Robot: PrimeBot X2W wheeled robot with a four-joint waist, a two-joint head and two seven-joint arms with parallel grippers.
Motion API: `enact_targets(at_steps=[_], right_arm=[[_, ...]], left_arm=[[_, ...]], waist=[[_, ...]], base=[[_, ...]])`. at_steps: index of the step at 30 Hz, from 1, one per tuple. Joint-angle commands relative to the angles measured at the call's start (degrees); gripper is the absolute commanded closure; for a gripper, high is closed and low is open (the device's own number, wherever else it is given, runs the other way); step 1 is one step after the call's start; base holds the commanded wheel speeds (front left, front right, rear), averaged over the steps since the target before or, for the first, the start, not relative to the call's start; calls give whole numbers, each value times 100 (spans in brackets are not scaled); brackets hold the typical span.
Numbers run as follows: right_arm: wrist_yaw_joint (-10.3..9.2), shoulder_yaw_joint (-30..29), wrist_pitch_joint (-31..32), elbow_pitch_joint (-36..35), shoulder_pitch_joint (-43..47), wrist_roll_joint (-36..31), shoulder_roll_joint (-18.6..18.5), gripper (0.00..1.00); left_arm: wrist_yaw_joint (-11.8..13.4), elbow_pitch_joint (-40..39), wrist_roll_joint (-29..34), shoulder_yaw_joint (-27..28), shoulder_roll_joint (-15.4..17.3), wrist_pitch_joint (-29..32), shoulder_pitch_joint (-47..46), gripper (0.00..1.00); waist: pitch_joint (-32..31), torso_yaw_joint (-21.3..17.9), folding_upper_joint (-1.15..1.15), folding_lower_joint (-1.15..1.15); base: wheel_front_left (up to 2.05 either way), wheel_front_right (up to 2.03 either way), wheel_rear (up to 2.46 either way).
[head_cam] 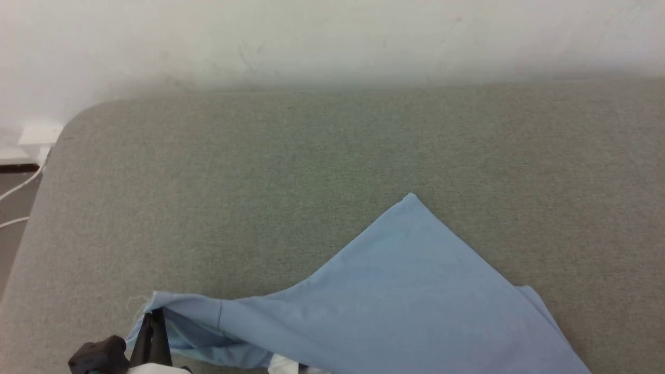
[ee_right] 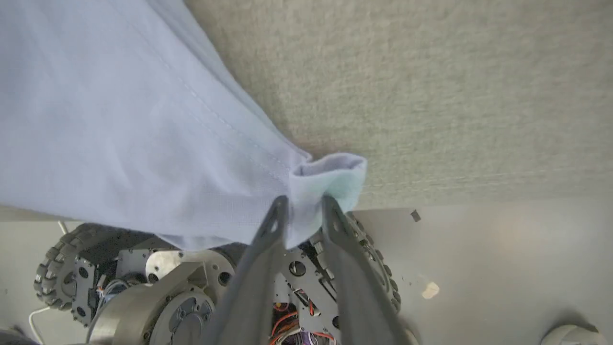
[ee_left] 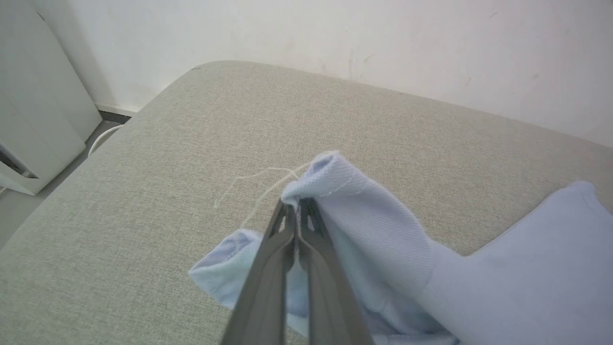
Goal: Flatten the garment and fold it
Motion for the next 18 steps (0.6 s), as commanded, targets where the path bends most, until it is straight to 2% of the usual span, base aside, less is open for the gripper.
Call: enact_targets(at_steps=[1,5,9,14,18], right_arm=[[-9,-99,-176,-113,-45,-23,21,0],[-9,-276,-1200,-381,-327,-118,224,0],[-9,-60,-2201,-335,-1016,-31,332,0],[-9,874,-2742,109,-2133,105,116,0],[-9,1927,-2666,651,-3173,215,-15,0]], left_arm=[[25,9,-10,-1,37,10,-13,100],[18,-12,-6,-47,44,66,-65,100],[-7,-52,14,-115,39,116,-184,100],[-61,-62,71,-251,-32,135,-453,100],[-157,9,77,-388,-181,97,-752,100]], waist=[[-79,-96,0,1],[-40,-110,0,1],[87,-70,0,1],[355,95,0,1],[582,312,0,1]], base=[[0,0,0],[0,0,0],[0,0,0],[0,0,0],[0,0,0]])
